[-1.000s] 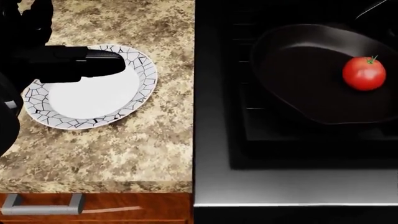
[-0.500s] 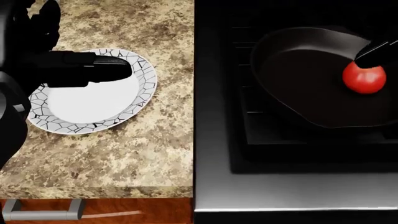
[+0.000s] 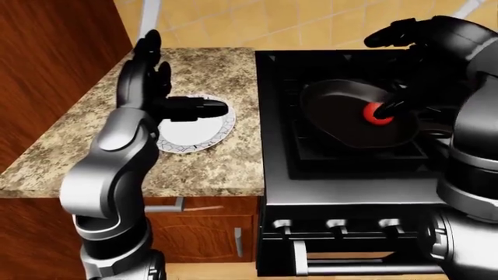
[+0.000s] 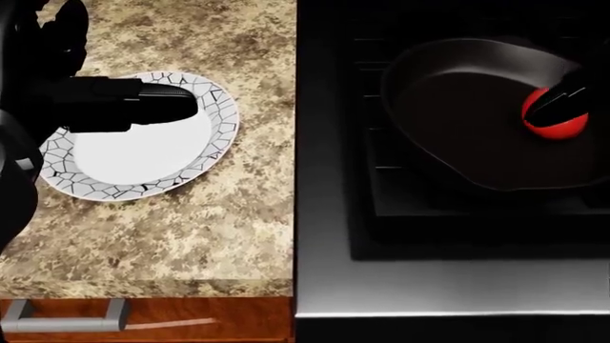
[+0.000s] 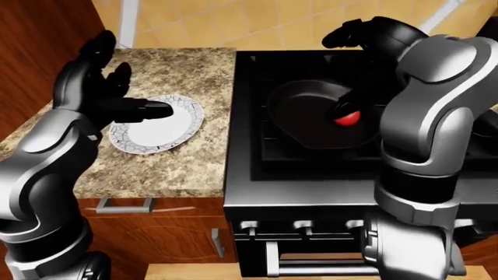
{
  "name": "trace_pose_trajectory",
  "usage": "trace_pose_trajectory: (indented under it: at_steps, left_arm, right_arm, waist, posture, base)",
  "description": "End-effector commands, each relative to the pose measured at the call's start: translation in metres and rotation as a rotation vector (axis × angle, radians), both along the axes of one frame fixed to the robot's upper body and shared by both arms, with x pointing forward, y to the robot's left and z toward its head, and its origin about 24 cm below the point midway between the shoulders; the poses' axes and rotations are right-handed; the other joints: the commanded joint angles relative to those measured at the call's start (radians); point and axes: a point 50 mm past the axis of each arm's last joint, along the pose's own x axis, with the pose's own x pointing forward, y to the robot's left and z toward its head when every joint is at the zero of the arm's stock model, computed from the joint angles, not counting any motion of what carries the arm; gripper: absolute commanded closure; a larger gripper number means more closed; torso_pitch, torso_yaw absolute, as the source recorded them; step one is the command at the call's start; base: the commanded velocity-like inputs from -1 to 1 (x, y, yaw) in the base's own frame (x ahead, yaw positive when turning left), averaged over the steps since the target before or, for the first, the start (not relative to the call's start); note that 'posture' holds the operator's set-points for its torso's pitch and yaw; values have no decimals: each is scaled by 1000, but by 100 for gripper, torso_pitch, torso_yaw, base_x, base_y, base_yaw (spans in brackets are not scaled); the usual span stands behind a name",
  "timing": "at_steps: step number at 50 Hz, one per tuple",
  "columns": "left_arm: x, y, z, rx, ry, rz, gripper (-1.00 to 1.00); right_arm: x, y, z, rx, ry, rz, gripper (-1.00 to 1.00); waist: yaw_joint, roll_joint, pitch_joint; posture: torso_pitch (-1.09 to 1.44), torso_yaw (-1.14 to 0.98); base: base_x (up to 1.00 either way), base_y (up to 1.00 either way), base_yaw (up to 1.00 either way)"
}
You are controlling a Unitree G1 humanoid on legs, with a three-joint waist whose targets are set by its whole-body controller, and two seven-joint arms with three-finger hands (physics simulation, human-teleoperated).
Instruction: Pick the tomato from the pan and place it on the plate.
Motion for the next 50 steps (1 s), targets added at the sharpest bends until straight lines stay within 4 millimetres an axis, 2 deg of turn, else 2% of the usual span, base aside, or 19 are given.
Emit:
trace_pose_trajectory:
  at_steps: [1, 10, 17, 25, 26, 33, 34, 50]
  left_arm:
    - [-6, 1, 17, 0, -90, 1, -100]
    - [-6, 2, 17, -1, -92, 4, -100]
    - [-6, 2, 17, -2, -93, 4, -100]
    - [-5, 1, 16, 0, -90, 3, -100]
    - [-5, 1, 17, 0, -89, 2, -100]
    - [-5, 0, 16, 0, -88, 2, -100]
    - [-5, 0, 16, 0, -87, 2, -100]
    - [-5, 2, 16, 0, -90, 6, -100]
  right_arm:
    - [-7, 1, 15, -28, -77, -3, -64]
    - [-8, 3, 16, -54, -69, 4, -62]
    - [-5, 0, 16, -101, -78, -8, -49]
    - [-5, -2, 12, -145, -76, -13, -49]
    - [-5, -2, 12, -145, -77, -13, -43]
    - [-7, -2, 14, -156, -81, -12, -36]
    - [-8, -2, 13, -158, -81, -12, -31]
    - [-12, -2, 4, -172, -56, 2, -38]
  waist:
    - [1, -3, -28]
    - [0, -2, -29]
    - [-1, -2, -29]
    - [-1, -3, -30]
    - [-1, -3, -30]
    - [-2, -4, -30]
    - [-1, -4, -30]
    - [-1, -5, -30]
  posture:
    - [0, 0]
    - [0, 0]
    - [0, 0]
    - [0, 0]
    - [0, 0]
    - [0, 0]
    - [0, 0]
    - [0, 0]
  base:
    - [0, 0, 0]
    - [0, 0, 0]
    - [0, 0, 0]
    - [0, 0, 0]
    - [0, 0, 0]
    - [0, 0, 0]
    - [0, 0, 0]
    - [0, 0, 0]
